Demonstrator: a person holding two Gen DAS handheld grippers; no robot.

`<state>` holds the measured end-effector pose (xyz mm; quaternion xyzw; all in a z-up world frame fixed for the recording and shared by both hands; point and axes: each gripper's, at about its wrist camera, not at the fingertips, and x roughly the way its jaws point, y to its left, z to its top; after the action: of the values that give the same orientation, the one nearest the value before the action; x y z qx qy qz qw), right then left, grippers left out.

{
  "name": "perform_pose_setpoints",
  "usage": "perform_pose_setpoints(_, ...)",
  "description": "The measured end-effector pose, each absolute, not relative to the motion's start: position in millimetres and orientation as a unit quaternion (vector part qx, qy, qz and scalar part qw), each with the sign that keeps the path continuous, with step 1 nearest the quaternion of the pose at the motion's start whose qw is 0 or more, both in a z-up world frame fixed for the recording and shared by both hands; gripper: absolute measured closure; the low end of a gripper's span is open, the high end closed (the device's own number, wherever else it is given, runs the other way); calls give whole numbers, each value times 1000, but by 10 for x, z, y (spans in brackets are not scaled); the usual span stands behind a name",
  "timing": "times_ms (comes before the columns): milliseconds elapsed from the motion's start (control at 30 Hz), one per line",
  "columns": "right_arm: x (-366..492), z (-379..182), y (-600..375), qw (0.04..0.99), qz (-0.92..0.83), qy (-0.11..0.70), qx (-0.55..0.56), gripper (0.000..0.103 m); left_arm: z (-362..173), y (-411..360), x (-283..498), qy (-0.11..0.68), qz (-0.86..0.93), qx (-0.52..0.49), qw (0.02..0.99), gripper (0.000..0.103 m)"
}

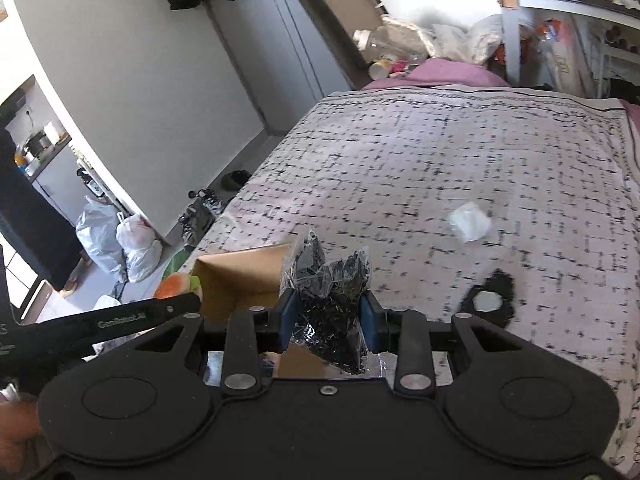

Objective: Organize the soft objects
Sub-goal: 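Carry the burger plush with the left gripper while the right gripper carries the clear bag over the box, then open both grippers to drop the burger and clear bag into the box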

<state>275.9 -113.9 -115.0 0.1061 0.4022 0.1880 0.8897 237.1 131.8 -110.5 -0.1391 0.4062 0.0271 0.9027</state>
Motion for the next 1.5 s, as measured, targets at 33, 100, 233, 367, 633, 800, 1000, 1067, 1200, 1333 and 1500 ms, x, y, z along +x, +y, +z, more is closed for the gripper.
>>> perform_pose_setpoints(33,2765,-1152,-1095,889,190,403,106,70,-1118,1352,2380,407,28,-141,902,59)
perform_pose_setpoints(100,2776,-1160,-1013,888,193,405,105,70,-1147,1417,2406,407,29,-144,902,59)
perform_pose_setpoints(233,2820,-1178,-847,885,197,410,102,70,-1206,1514,2455,410,28,-149,899,59)
perform_pose_setpoints(367,2857,-1228,-719,880,201,418,100,70,-1272,1578,2521,418,24,-156,894,59)
perform_pose_setpoints(633,2874,-1337,-550,871,209,434,96,69,-1345,1723,2620,433,28,-180,883,51)
perform_pose_setpoints(800,2834,-1411,-486,864,218,444,99,69,-1312,1773,2648,438,27,-178,881,51)
perform_pose_setpoints(1000,2776,-1487,-432,844,231,472,105,47,-1232,1769,2646,442,30,-171,880,50)
perform_pose_setpoints(1067,2749,-1449,-452,847,232,467,103,44,-1205,1743,2644,445,30,-166,880,50)
perform_pose_setpoints(1200,2738,-1361,-564,851,228,461,103,40,-1138,1663,2625,446,36,-158,880,33)
perform_pose_setpoints(1333,2722,-1314,-727,858,215,455,98,34,-1090,1549,2594,446,32,-155,881,26)
perform_pose_setpoints(1500,2705,-1257,-974,866,199,447,105,22,-1054,1373,2560,447,27,-149,882,24)
